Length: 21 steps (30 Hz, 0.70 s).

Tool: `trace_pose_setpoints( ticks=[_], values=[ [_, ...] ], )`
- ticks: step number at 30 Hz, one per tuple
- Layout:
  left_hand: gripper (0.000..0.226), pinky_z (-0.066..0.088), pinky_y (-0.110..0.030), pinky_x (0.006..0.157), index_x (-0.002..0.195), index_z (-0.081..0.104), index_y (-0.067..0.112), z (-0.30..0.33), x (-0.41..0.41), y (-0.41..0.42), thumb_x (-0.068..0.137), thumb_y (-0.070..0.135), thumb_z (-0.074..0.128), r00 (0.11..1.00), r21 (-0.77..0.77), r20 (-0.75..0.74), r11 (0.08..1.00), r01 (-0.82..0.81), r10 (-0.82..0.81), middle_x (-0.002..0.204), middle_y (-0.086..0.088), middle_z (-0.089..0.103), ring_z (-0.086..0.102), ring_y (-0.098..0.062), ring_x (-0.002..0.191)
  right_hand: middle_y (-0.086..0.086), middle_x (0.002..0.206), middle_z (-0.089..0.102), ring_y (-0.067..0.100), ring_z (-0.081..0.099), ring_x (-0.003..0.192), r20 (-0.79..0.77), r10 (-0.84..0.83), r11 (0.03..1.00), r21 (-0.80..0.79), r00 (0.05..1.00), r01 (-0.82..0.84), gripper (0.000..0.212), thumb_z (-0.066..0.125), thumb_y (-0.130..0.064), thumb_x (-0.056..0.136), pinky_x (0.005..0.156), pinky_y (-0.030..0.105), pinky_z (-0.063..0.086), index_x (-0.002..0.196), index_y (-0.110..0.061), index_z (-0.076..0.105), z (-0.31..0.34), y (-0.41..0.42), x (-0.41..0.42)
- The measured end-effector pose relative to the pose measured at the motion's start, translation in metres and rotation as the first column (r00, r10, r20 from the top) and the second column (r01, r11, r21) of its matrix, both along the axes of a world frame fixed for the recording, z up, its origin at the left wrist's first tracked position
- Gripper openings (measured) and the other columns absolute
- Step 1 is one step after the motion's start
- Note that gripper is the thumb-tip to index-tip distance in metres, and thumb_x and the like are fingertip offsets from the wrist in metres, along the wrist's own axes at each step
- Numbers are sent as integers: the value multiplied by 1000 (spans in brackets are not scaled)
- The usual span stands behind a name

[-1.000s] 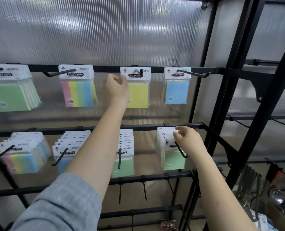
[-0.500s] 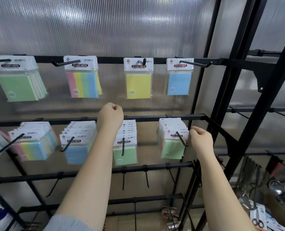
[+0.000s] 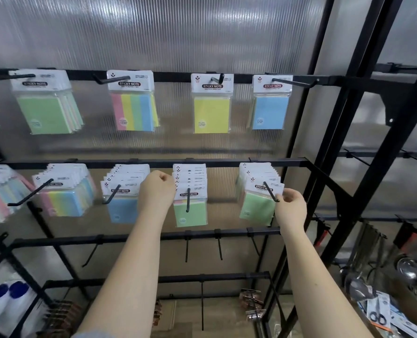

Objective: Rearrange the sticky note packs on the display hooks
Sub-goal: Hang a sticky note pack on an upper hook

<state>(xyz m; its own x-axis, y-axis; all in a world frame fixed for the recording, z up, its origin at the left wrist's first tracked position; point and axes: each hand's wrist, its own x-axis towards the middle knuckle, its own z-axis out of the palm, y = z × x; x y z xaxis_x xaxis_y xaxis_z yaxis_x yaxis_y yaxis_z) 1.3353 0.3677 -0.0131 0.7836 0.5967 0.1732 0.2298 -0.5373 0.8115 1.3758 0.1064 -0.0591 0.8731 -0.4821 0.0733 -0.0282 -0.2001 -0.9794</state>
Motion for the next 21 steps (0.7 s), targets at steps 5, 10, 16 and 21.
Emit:
trace_pose_setpoints(
  ticks=[5,10,16,21],
  values=[
    [21,36,-25,52,90,61,18,-4,-5,3,91,19,40,1000,-10,-11,1000,-7,7,88,1,67,52,-10,67,-1,84,55,19,53,80,-54,21,999,46,998,-19,14,61,-21,90,72,32,44,99,-12,56,-7,5,-1],
    [22,39,-25,57,92,61,17,-8,-8,7,92,21,40,999,-15,-30,1000,-16,16,90,0,68,56,-18,77,-6,57,45,12,36,56,-29,70,992,103,997,-66,23,53,-20,91,51,25,26,69,-13,56,-13,14,-10],
    [21,39,-26,56,95,60,15,-16,-9,5,93,20,40,999,-27,-48,1000,10,-11,91,-2,67,56,-19,75,5,67,53,18,42,66,48,2,996,85,999,-6,33,46,-22,96,61,29,31,76,2,56,-16,17,-22],
    [18,34,-26,54,93,58,14,-26,-8,2,92,16,40,999,-36,-31,999,26,-27,92,-4,63,50,-16,71,3,64,51,17,41,63,47,-87,994,63,995,84,36,49,-26,94,59,30,30,77,3,61,-8,14,-32]
  ],
)
